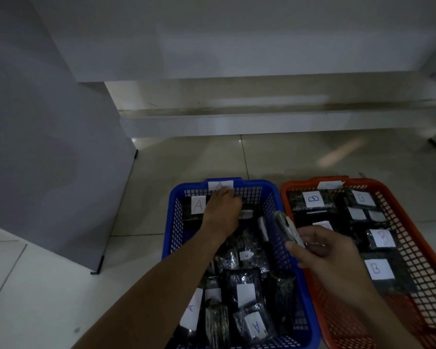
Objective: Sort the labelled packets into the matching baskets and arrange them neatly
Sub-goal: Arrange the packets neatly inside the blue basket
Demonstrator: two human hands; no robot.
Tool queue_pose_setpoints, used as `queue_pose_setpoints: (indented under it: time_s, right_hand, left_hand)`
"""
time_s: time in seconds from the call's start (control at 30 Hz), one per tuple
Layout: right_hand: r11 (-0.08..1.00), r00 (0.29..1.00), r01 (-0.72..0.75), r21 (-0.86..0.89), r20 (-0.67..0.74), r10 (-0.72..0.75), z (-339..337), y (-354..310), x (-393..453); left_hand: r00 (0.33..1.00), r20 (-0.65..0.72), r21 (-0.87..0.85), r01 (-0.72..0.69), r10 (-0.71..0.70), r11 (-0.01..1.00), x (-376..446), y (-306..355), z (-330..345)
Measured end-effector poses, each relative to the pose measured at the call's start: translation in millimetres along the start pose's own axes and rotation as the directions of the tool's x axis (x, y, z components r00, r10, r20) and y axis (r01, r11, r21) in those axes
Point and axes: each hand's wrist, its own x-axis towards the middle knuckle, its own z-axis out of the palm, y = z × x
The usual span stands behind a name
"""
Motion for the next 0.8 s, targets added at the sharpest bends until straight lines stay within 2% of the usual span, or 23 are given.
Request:
queue_pose_setpoints:
  time_s: [0.07,0.13,0.17,0.23,0.33,0.43,0.5,0.57,0.63,0.7,0.8]
  right_hand:
    - [1.0,1.0,-0.012,0.024,-0.001,0.012,3.8,-2.7,1.4]
    - [0.999,1.0,-0.028,0.037,0.008,0.028,6.3,-4.6,4.2]
    - [0.999,0.999,-0.036,0.033,0.022,0.035,6.7,-5.0,6.5]
    - [0.999,0.998,-0.041,0.003,0.056,0.041,7.0,-7.6,12.9]
    - [0.998,0.995,-0.053,-0.017,0.085,0.054,9.9,-14.8,22.7]
    - [0.993,0.988,0.027,-0.115,0.152,-0.01,12.5,-23.7,25.4]
    - [0.976,0.953,0.107,-0.189,0.3,-0.046,17.1,-24.2,22.6]
    - [0.934,0.893,0.202,-0.294,0.446,-0.052,26.2,-20.8,18.4]
    - [0.872,0.865,0.278,-0.403,0.501,-0.044,37.3,-14.0,18.0]
    - [0.831,0.86,0.291,-0.474,0.51,-0.01,42.2,-9.3,21.7]
    - [0.787,0.867,0.322,-0.526,0.498,-0.022,43.4,-16.0,27.7]
  left_hand:
    - [1.0,0.009,-0.087,0.006,-0.005,0.996,-2.7,-1.9,-4.6]
    - [0.995,-0.056,-0.299,0.065,-0.086,0.952,-5.3,-6.4,-9.6]
    - [0.984,-0.092,-0.436,0.1,-0.155,0.894,-7.6,-9.2,-13.6]
    - [0.945,-0.117,-0.68,0.147,-0.305,0.718,-15.5,-13.6,-24.7]
    - [0.887,-0.059,-0.868,0.182,-0.459,0.463,-34.9,-16.2,-39.0]
    - [0.816,0.119,-0.968,0.222,-0.565,0.117,-56.2,-20.4,-45.8]
    - [0.782,0.235,-0.972,0.178,-0.578,-0.154,-72.4,-22.2,-55.0]
    - [0.776,0.29,-0.939,0.116,-0.561,-0.324,-87.3,-23.5,-62.7]
    - [0.769,0.284,-0.92,0.048,-0.574,-0.39,-100.7,-25.7,-65.7]
    - [0.761,0.253,-0.918,-0.006,-0.597,-0.397,-110.6,-29.2,-65.1]
    - [0.759,0.217,-0.939,-0.01,-0.614,-0.344,-118.1,-33.8,-62.4]
